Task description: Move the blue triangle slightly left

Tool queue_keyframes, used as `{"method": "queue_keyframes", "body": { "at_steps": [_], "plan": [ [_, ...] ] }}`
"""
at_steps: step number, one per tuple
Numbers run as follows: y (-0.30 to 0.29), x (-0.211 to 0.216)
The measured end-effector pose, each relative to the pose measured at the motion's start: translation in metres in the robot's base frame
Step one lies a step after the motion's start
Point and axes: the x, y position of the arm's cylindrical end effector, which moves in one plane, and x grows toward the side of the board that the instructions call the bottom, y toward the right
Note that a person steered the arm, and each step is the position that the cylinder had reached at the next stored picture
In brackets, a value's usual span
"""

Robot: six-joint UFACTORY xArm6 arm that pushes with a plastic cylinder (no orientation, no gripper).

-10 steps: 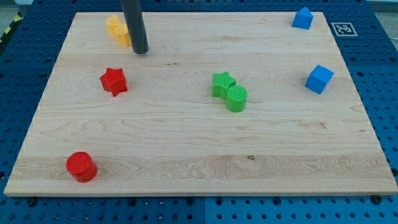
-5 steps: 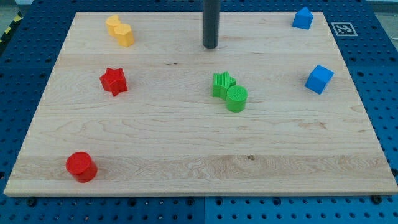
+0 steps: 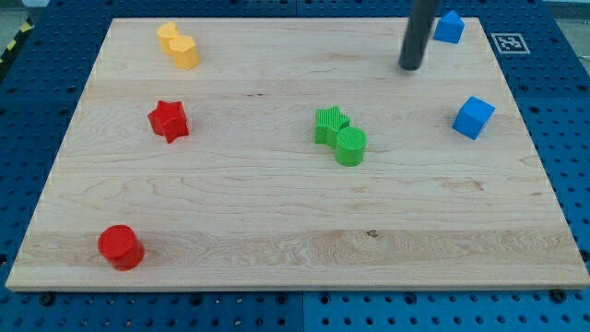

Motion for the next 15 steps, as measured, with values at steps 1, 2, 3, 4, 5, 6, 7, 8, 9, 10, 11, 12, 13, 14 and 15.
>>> {"method": "queue_keyframes", "body": {
  "at_steps": [1,2,3,4,5,6,7,8,9,10,11,12,13,14,15],
  "plan": [
    [0.038,-0.003],
    [0.098,-0.003],
    [0.128,-0.024],
    [0.133,-0.07],
    [0.131,-0.097],
    [0.085,-0.091],
    [0.082,-0.088],
    [0.082,-0.086],
    [0.074,-0.08],
    [0.075,-0.08],
    [0.076,-0.081],
    [0.077,-0.081],
    [0.077,-0.083],
    [0.062,-0.079],
    [0.05,-0.073]
  ]
}}
